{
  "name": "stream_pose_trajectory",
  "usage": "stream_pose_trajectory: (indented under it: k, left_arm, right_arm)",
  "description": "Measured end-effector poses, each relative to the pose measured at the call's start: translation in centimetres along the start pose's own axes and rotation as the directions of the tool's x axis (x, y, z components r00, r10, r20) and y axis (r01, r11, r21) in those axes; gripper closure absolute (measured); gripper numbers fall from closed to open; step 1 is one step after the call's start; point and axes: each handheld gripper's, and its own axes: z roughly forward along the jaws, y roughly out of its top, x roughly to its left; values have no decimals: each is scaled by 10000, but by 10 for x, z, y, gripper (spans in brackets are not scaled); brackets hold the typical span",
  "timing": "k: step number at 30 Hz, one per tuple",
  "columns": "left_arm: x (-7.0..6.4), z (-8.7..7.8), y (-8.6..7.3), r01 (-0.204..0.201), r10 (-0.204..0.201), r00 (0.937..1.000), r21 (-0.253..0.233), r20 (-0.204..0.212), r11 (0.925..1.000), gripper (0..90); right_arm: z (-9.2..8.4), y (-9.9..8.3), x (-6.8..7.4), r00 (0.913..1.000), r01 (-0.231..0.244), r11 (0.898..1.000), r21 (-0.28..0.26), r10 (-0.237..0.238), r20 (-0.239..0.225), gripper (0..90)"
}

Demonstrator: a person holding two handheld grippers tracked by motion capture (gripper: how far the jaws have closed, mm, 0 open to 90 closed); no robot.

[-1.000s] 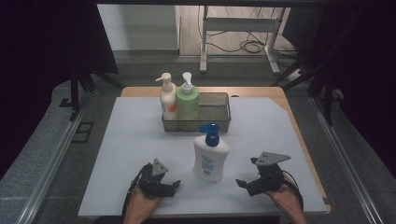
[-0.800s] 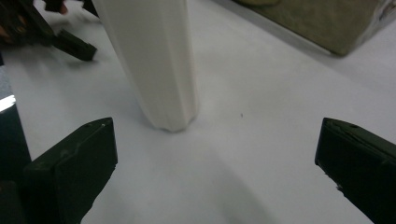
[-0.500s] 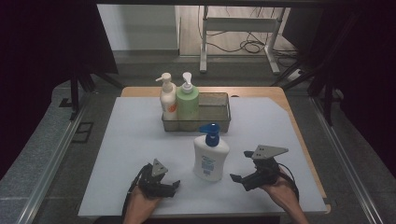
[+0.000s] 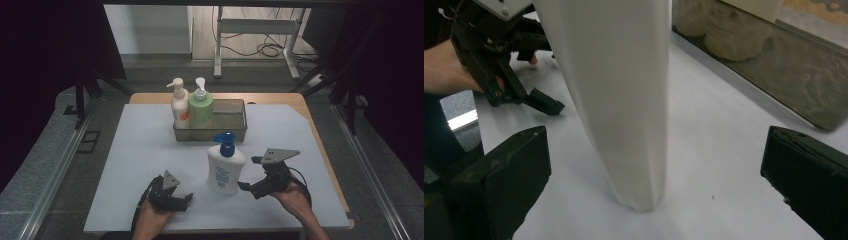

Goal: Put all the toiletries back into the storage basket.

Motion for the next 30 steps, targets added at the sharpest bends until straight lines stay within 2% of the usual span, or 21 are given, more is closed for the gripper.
stream_pose_trajectory:
  k: [11, 17, 24, 30]
  left_arm:
    - [0, 0, 0, -50, 50, 10000, 37, -16, 10000, 116]
    - [0, 0, 0, -49, 49, 10000, 36, -19, 10000, 116]
    - [0, 0, 0, -52, 52, 10000, 42, -20, 10000, 117]
    - [0, 0, 0, -53, 53, 10000, 49, -19, 10000, 117]
  right_arm:
    - [20, 16, 7, 9998, 126, 9997, 186, -122, -180, 55]
    - [25, 26, 11, 9985, 437, 9989, 168, -432, -330, 88]
    - [29, 36, 15, 9968, 784, 9968, 131, -782, -176, 135]
    - [29, 41, 14, 9962, 858, 9963, -36, -858, -125, 181]
